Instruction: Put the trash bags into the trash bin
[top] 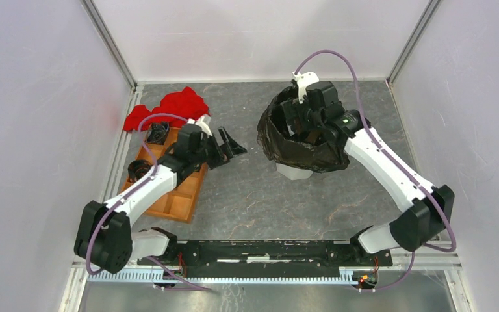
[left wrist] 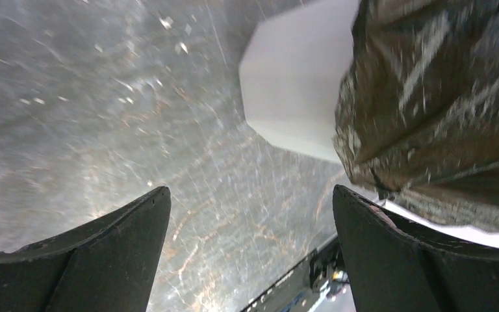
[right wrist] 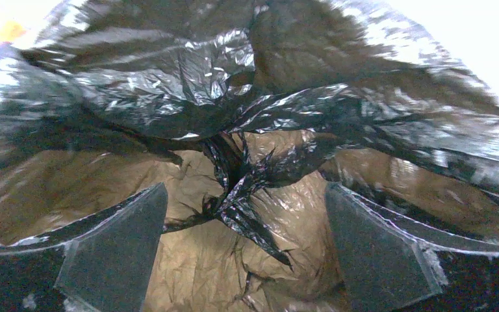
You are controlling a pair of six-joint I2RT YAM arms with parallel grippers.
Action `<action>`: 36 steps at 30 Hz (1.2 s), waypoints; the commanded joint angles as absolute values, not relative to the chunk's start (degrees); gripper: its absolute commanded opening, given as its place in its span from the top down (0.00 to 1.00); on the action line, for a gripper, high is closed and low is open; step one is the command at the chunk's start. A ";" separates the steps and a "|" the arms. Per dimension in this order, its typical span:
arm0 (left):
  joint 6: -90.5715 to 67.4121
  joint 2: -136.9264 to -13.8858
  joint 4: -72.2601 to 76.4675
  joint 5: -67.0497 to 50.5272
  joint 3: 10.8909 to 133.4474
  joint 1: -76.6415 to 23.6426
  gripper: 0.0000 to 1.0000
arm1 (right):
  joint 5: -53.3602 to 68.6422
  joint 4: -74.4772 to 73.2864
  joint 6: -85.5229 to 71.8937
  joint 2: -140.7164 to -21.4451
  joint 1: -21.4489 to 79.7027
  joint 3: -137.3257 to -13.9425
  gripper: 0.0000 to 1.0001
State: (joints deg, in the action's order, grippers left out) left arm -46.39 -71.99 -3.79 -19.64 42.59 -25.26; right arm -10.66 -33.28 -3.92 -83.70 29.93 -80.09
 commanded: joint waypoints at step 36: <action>-77.91 -116.70 36.61 -32.01 66.75 -38.79 0.03 | 8.46 -14.64 -13.84 -38.03 29.85 -57.23 0.02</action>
